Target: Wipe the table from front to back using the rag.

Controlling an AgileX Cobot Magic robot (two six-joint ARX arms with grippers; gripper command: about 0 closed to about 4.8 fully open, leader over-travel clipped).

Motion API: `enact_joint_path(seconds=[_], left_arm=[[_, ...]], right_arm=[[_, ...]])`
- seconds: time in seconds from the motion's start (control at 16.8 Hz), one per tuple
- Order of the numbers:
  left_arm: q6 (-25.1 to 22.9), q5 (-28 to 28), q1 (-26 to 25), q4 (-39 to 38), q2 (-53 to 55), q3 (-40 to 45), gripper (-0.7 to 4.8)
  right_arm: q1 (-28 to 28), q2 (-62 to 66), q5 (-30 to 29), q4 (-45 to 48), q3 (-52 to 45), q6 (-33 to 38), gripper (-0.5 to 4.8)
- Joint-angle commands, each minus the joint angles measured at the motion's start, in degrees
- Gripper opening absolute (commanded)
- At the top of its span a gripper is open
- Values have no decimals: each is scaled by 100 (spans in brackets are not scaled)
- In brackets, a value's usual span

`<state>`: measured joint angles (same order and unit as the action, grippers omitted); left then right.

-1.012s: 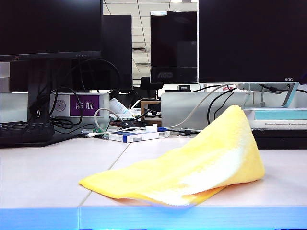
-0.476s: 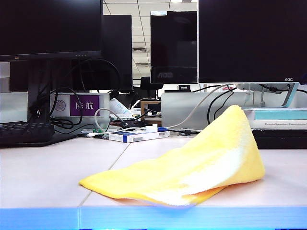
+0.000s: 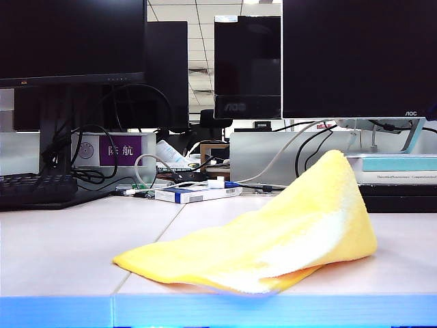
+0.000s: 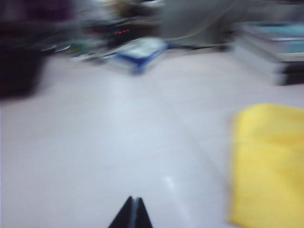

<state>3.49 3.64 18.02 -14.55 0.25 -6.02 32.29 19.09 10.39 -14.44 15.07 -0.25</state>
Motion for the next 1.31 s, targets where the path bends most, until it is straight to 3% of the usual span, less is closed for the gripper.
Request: enact_joint_path(seconds=[0.06,0.3,0.42,0.54,0.95,1.07,1.31], left_arm=[[0,28,-535,96,-17,232,-6],[-31,4,-1255,155,-17,455,-6],[-343,2,-1644,205,-17,476,-6],[-944,-22,-1998,203,-17,479,-6],[-905,-142,-2022,186,-17,476,-5],[-905,-129,-2020,188,-17,476,-5],[-905,-125,-2020,188,-15,476,-5]], right_arm=[[7,-11,2,94,15,24,54],[7,-11,0,94,13,24,54],[7,-11,2,96,13,24,54],[7,-11,2,94,13,24,54],[-92,-439,0,234,-315,24,54],[-1228,-1585,-76,713,-1224,24,54],[-2162,-1899,-682,636,-1499,24,54]])
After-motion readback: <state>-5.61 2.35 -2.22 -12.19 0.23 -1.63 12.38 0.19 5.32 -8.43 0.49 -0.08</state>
